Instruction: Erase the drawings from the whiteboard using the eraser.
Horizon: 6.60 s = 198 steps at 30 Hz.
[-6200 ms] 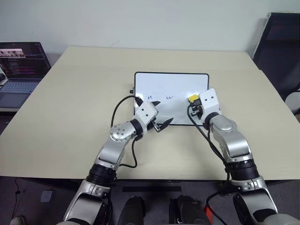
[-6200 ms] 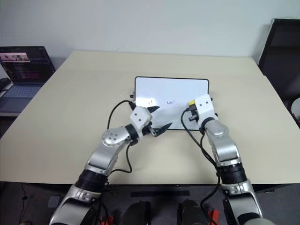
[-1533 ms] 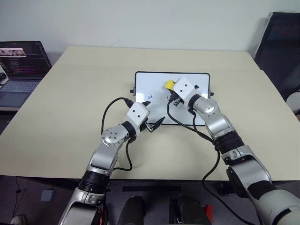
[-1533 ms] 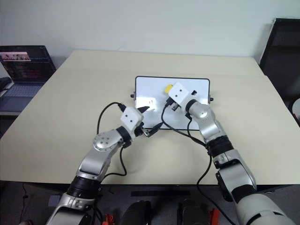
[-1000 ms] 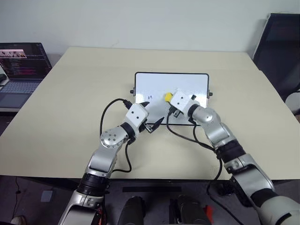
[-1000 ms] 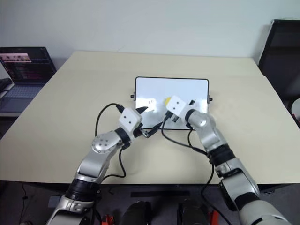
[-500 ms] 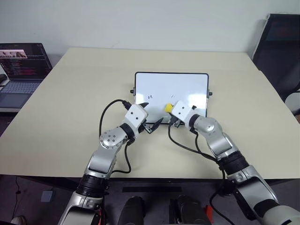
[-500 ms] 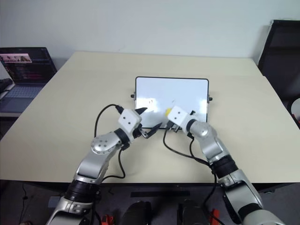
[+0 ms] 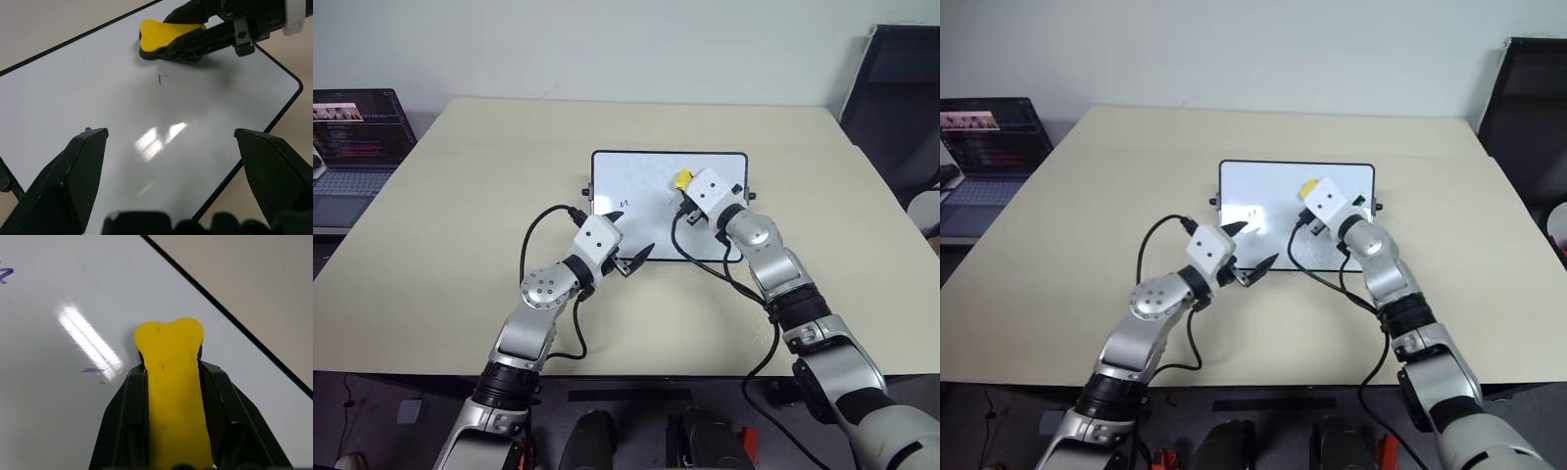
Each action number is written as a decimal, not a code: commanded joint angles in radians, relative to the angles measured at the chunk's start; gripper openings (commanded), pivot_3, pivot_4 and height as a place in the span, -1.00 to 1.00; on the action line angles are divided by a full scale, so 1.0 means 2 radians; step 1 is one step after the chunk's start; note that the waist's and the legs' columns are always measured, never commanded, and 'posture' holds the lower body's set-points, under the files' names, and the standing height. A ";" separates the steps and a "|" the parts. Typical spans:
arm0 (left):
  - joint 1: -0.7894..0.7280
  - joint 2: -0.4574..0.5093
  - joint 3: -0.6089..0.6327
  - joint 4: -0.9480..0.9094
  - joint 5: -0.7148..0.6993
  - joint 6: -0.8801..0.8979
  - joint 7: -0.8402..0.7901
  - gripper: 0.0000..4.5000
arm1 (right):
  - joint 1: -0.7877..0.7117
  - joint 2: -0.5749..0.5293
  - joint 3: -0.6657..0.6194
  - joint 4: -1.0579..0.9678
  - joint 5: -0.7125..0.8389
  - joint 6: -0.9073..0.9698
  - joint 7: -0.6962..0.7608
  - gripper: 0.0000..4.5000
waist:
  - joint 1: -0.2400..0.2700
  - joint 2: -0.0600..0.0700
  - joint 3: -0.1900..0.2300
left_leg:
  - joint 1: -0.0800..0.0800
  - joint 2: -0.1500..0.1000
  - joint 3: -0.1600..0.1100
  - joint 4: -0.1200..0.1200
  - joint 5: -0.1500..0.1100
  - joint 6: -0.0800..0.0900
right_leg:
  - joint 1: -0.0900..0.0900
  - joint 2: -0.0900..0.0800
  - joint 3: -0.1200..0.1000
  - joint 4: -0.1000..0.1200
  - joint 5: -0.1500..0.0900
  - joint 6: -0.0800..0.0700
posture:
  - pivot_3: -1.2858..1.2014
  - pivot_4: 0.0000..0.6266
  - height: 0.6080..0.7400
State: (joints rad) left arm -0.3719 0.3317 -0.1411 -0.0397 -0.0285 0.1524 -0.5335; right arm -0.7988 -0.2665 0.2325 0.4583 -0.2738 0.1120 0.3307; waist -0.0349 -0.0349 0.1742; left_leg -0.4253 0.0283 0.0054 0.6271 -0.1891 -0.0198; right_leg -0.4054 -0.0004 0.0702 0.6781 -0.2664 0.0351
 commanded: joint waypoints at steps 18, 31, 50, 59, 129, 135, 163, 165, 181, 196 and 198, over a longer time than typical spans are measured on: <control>-0.003 0.004 0.010 -0.016 -0.001 0.000 0.009 1.00 | 0.087 -0.035 0.029 -0.110 -0.010 0.058 0.077 -0.50 | 0.001 0.000 0.000 | 0.001 0.000 0.000 0.001 0.000 0.000 | 0.000 0.000 0.000 0.000 0.000 0.000 | 0.03 -0.52 1.00; 0.008 0.002 0.011 -0.026 -0.008 0.003 0.008 1.00 | 0.143 -0.001 -0.059 -0.220 0.149 0.113 0.118 -0.50 | 0.000 0.000 0.000 | 0.000 0.000 0.000 0.000 0.000 0.000 | 0.000 0.000 0.000 0.000 0.000 0.000 | 0.03 -0.52 1.00; 0.024 0.008 0.024 -0.029 -0.003 0.005 0.023 1.00 | 0.161 0.009 -0.041 -0.248 0.149 0.109 0.093 -0.50 | 0.001 0.000 0.000 | 0.000 0.000 0.000 0.000 0.000 0.000 | 0.000 0.000 0.000 -0.001 -0.001 0.001 | 0.03 -0.52 1.00; 0.024 0.009 0.023 -0.029 -0.003 0.004 0.026 1.00 | 0.158 0.006 -0.038 -0.246 0.146 0.106 0.093 -0.50 | 0.001 0.000 0.000 | 0.000 0.000 0.000 0.000 0.000 0.000 | 0.000 0.000 0.000 -0.001 -0.001 0.001 | 0.03 -0.52 1.00; 0.032 0.015 0.050 -0.036 0.006 0.016 0.062 1.00 | 0.004 0.035 -0.001 -0.043 0.020 -0.018 0.029 -0.50 | 0.001 0.000 0.000 | -0.001 0.000 -0.001 -0.001 0.000 -0.001 | -0.001 0.000 -0.001 0.000 0.000 -0.001 | 0.03 -0.52 1.00; 0.033 0.007 0.054 -0.042 -0.016 0.024 0.049 1.00 | 0.058 0.067 -0.066 -0.156 0.130 0.187 0.068 -0.50 | 0.001 0.000 0.000 | -0.003 0.000 -0.001 -0.001 0.000 -0.001 | -0.002 0.000 -0.001 -0.001 0.000 0.000 | 0.03 -0.52 1.00; -0.026 -0.028 -0.001 0.009 -0.071 0.000 -0.071 1.00 | 0.181 -0.034 -0.190 -0.372 0.162 0.365 -0.024 -0.50 | 0.003 0.000 0.000 | -0.003 0.000 -0.001 0.000 0.000 -0.001 | -0.002 0.000 -0.002 -0.002 -0.001 0.000 | 0.03 -0.52 1.00; -0.034 -0.031 -0.011 0.017 -0.080 -0.006 -0.098 1.00 | 0.189 -0.046 -0.204 -0.388 0.164 0.382 -0.028 -0.50 | 0.001 0.000 0.000 | -0.003 0.000 -0.001 0.000 0.000 -0.001 | -0.002 0.000 -0.002 -0.002 -0.001 0.000 | 0.03 -0.52 1.00; -0.077 -0.062 -0.061 0.072 -0.124 -0.011 -0.240 1.00 | 0.223 -0.051 -0.294 -0.433 0.180 0.558 -0.081 -0.50 | 0.000 0.000 0.000 | -0.003 0.000 -0.001 0.000 0.000 -0.001 | -0.002 0.001 -0.001 -0.001 -0.002 0.002 | 0.03 -0.52 1.00; -0.077 -0.056 -0.059 0.076 -0.106 -0.026 -0.239 1.00 | 0.199 -0.033 -0.290 -0.387 0.194 0.543 -0.095 -0.50 | 0.000 0.000 0.000 | -0.003 0.000 -0.001 0.000 0.000 -0.001 | -0.002 0.001 -0.001 -0.001 -0.002 0.002 | 0.03 -0.52 1.00; -0.075 -0.055 -0.059 0.073 -0.106 -0.025 -0.238 1.00 | 0.198 -0.034 -0.287 -0.378 0.195 0.535 -0.093 -0.50 | 0.000 0.000 0.000 | -0.003 0.000 -0.001 0.000 0.000 -0.001 | -0.002 0.001 -0.001 -0.001 -0.002 0.002 | 0.03 -0.52 1.00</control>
State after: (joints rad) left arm -0.5161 0.2238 -0.2615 0.1342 -0.2396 0.1183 -1.0126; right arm -0.3833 -0.3296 -0.3398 -0.2907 0.1029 1.2139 0.1439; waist -0.0350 -0.0348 0.1746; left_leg -0.4314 0.0275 0.0041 0.6274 -0.1896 -0.0214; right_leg -0.4091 0.0021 0.0690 0.6755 -0.2707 0.0398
